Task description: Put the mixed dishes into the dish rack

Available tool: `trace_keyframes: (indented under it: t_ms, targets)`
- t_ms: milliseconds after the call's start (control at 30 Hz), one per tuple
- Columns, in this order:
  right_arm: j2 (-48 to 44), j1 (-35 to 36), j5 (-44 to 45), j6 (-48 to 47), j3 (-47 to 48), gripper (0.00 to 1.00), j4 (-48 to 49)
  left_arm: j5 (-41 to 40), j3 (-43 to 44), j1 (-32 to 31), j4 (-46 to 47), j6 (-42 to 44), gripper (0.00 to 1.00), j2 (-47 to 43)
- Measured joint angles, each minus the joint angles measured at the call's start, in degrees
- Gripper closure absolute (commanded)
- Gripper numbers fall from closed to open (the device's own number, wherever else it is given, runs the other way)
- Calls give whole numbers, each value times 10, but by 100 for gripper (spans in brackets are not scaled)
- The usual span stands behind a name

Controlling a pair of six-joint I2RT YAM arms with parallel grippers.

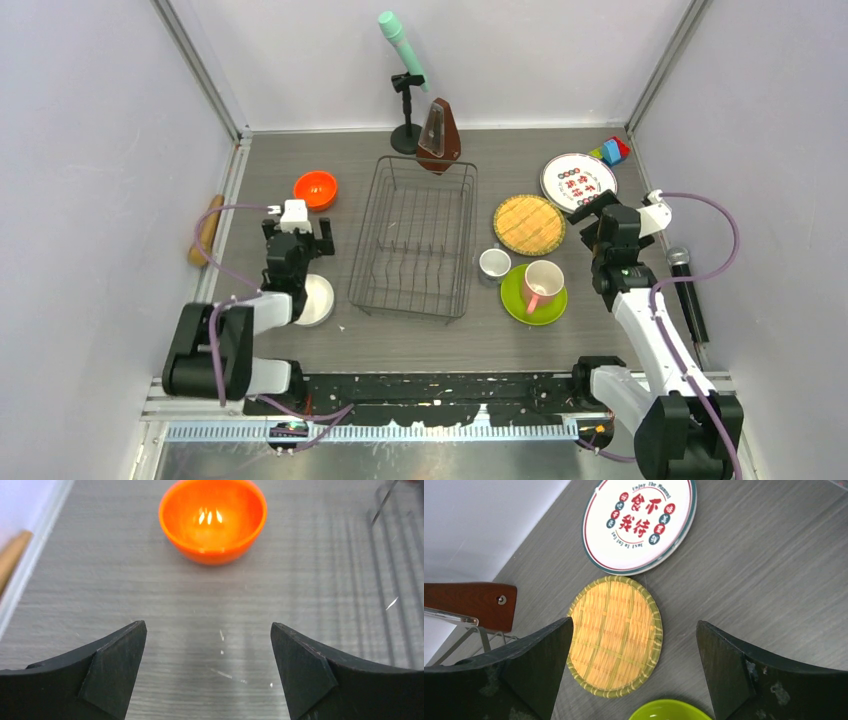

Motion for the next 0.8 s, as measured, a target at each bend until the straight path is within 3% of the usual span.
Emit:
trace_keyframes:
  t_ms: [133,467,633,800]
  targets:
    - [-6,0,1,15,20,0,-55,-25,8,-10,-74,-18,1,-104]
    - [-21,0,-17,10,56,0,-124,-70,108,-18,-415,-166,1,-333]
    - [-24,0,-44,5,73,0,-166,-2,119,-19,-529,-273,1,-417]
    - [-24,0,-77,5,107,0,-229,85,145,-19,-609,-359,1,-427]
